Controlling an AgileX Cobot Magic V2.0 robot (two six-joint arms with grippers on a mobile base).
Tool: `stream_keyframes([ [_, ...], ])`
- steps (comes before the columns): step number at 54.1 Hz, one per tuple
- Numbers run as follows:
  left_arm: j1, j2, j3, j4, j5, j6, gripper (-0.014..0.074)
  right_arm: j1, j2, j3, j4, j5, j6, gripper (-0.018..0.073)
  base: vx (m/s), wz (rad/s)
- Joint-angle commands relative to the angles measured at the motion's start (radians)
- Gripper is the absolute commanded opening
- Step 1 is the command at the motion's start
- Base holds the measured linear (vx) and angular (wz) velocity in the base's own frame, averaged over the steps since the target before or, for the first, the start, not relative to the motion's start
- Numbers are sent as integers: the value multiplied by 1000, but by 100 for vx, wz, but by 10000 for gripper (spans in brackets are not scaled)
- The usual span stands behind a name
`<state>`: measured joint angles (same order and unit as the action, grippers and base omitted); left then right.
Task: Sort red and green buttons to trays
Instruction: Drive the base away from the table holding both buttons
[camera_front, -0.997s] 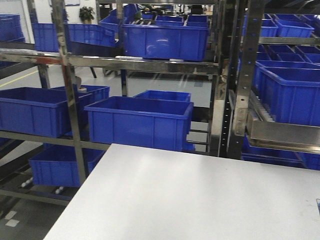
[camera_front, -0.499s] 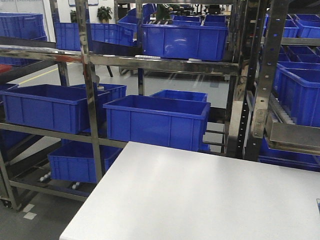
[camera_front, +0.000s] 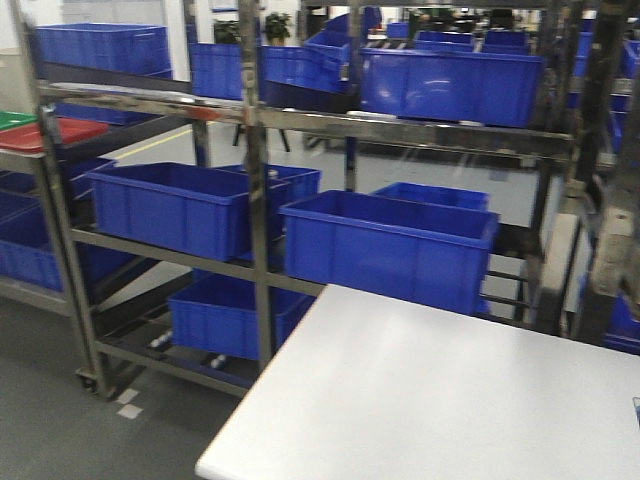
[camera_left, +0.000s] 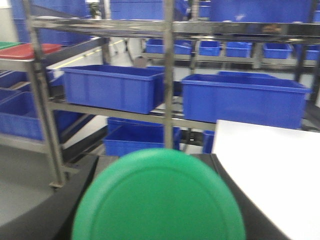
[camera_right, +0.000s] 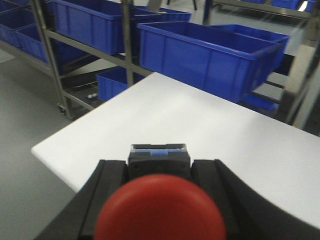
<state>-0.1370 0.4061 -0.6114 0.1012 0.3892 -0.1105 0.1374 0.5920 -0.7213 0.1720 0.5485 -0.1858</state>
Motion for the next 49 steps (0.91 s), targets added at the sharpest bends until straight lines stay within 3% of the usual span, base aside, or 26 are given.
stream_keyframes([
  [1,-6,7,-26,-4,-86,-2,0,-1,2,-29,0,-88,2,-9,4,41],
  [49,-6,7,-26,-4,-86,-2,0,-1,2,-29,0,-88,2,-9,11,55],
])
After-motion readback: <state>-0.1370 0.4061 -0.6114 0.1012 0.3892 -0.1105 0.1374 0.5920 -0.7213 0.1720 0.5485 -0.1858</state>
